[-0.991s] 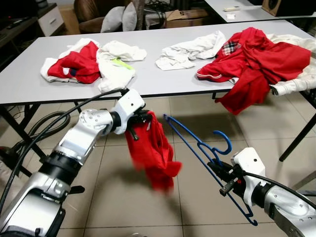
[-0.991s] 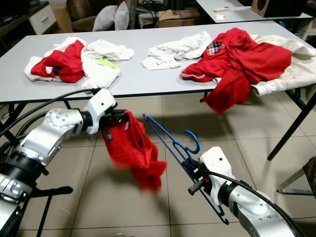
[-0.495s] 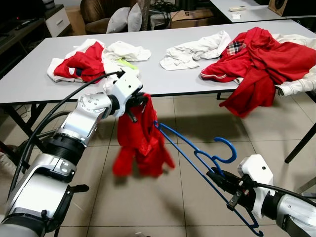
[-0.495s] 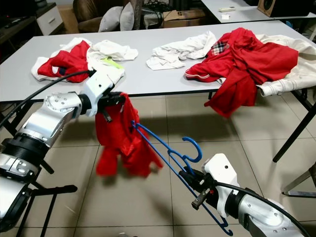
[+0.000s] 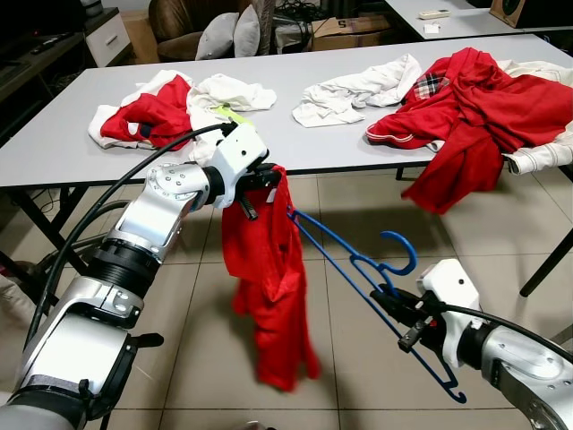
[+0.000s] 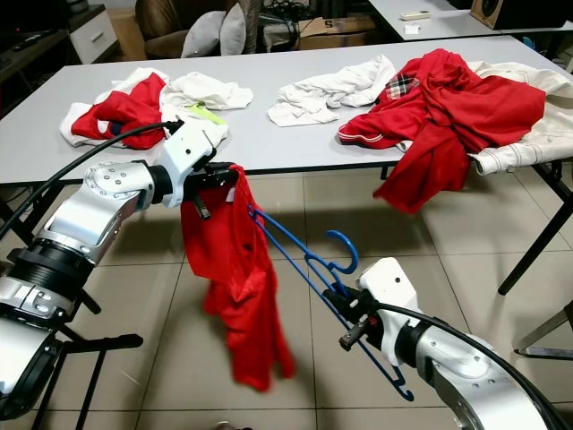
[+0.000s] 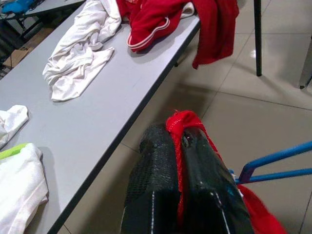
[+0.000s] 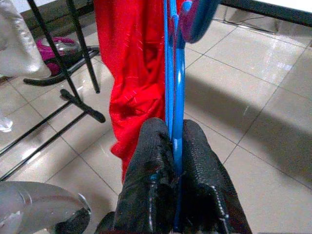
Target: Hang hanger
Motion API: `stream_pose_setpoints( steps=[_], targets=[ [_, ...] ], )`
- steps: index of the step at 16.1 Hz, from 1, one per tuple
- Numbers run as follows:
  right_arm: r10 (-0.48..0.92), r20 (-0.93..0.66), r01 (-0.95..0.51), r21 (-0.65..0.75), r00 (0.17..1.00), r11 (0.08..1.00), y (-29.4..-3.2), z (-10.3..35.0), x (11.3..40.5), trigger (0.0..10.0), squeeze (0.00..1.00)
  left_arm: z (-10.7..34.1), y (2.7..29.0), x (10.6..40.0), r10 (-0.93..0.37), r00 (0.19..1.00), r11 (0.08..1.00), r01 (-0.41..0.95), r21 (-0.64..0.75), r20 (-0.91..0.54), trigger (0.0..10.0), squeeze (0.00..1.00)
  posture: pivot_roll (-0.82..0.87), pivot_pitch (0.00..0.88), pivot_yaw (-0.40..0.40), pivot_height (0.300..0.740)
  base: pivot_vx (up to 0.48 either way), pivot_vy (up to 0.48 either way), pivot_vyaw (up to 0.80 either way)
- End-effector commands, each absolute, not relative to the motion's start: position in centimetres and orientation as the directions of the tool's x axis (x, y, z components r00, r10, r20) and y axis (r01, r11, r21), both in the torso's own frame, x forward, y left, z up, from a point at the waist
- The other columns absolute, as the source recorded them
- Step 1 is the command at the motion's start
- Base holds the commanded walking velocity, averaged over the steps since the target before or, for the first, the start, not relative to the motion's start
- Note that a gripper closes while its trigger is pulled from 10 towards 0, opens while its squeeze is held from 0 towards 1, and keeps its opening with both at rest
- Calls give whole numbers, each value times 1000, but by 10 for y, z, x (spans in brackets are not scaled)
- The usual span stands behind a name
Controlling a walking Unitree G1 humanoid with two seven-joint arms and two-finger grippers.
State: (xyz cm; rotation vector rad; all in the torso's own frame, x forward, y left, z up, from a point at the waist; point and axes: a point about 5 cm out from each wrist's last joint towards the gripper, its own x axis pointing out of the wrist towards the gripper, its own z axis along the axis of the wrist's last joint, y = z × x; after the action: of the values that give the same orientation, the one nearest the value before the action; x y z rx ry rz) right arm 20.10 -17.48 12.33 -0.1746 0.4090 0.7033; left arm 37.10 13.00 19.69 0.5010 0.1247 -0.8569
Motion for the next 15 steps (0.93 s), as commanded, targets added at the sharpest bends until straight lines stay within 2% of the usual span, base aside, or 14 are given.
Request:
stream_pose_setpoints(
  steps=[1,4,8,9,11,13,14,15],
  targets=[
    [605,-433,-671,-1,669,741,-173,122,200,10000,0,221,128,373,-703,671,545,720,429,-234,0,0,-118,0,116,740,0,0,0],
    [610,-426,-673,4,668,740,-175,125,199,10000,0,220,129,374,-699,671,531,718,451,-246,0,0,-121,0,115,740,0,0,0],
    [559,-505,-647,0,658,762,-178,111,204,10000,0,242,113,362,-807,562,460,790,406,-180,0,0,-129,0,123,740,0,0,0],
    [524,-517,-612,0,677,791,-180,105,210,10000,0,250,104,353,-859,485,391,828,402,-162,0,0,-128,0,122,740,0,0,0],
    [490,-497,-568,-6,716,823,-181,105,221,10000,0,251,99,345,-885,422,312,851,423,-196,0,0,-125,0,120,740,0,0,0],
    [492,-450,-555,-10,745,832,-178,113,229,10000,0,248,100,346,-859,456,308,822,478,-231,0,0,-123,0,118,740,0,0,0],
    [519,-411,-568,2,750,823,-173,120,230,10000,0,245,104,353,-821,517,332,778,533,-243,0,0,-122,0,115,740,0,0,0],
    [531,-392,-575,7,751,818,-171,124,230,10000,0,245,105,355,-807,538,337,759,557,-244,0,0,-124,0,116,740,0,0,0]
  ],
)
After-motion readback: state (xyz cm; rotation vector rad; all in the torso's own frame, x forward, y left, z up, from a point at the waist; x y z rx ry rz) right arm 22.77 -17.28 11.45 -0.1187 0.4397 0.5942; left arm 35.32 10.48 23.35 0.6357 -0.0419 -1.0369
